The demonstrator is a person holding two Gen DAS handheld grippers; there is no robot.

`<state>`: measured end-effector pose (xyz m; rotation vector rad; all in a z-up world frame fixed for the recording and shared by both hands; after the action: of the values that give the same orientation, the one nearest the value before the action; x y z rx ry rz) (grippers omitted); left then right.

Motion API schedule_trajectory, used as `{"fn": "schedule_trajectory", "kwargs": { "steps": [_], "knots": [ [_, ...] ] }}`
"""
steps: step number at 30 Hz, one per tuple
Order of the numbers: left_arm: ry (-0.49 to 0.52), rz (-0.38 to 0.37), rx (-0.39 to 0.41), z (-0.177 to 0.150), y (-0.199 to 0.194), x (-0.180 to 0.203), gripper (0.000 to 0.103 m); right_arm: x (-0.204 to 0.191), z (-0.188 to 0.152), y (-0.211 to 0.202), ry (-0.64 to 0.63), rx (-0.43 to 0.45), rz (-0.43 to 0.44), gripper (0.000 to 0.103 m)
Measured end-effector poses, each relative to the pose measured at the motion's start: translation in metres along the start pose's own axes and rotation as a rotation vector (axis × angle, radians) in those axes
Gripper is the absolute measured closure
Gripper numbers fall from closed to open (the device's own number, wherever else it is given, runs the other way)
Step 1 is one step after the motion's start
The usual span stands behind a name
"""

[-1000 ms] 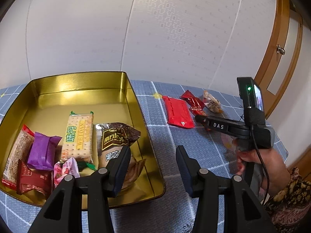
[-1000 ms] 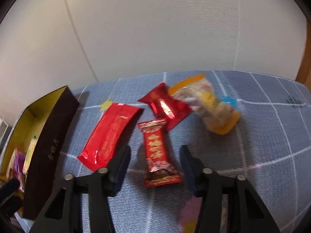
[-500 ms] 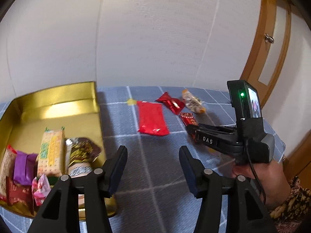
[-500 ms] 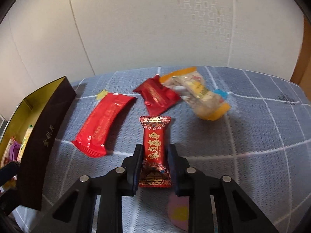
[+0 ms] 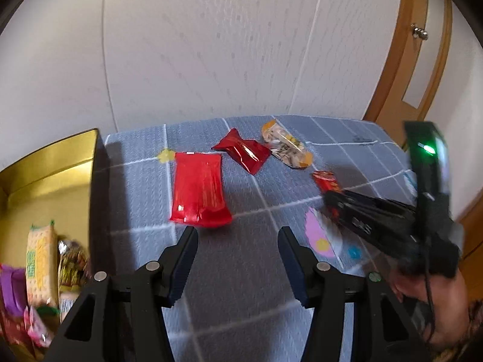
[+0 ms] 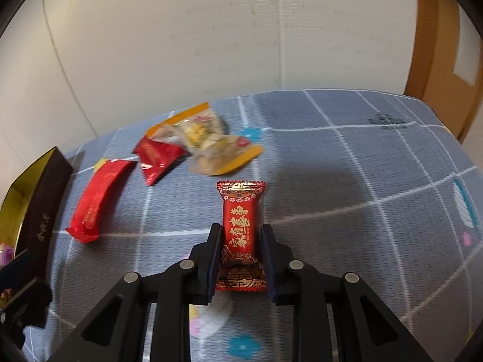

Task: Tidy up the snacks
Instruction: 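Grasp the red gold-print candy with the right tool while the left tool grasps the red bar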

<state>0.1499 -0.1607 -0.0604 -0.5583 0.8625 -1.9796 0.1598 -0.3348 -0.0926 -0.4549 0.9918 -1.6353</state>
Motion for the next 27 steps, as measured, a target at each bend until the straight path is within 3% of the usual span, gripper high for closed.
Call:
{"fn": "schedule_trajectory", "kwargs": {
  "steps": [11,23,27],
  "knots": [
    [-0.059,0.076,-0.126,0.028,0.066,-0.023,0.047,0.01,0.001,-0.002,0.002,0.023,-0.029,0.077],
    [0.037,0.166,-0.112,0.036,0.08,-0.025,0.047,0.01,0.002,0.002,0.017,0.022,-0.02,0.077],
    [0.028,0.205,-0.123,0.036,0.084,-0.034,0.047,0.009,0.002,0.001,0.018,0.025,-0.023,0.077]
  ]
}}
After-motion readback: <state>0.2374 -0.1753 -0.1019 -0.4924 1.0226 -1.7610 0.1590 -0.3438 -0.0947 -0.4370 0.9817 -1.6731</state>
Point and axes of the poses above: each gripper's, at about its wrist camera, not at the fingertips, and y roughly the way its jaws point, x to its right, z to its top, the point moved 8 cm from there along y, roughly the way its jaws point, and after that the axes turned 7 degrees about y, right-handed, at the moved point
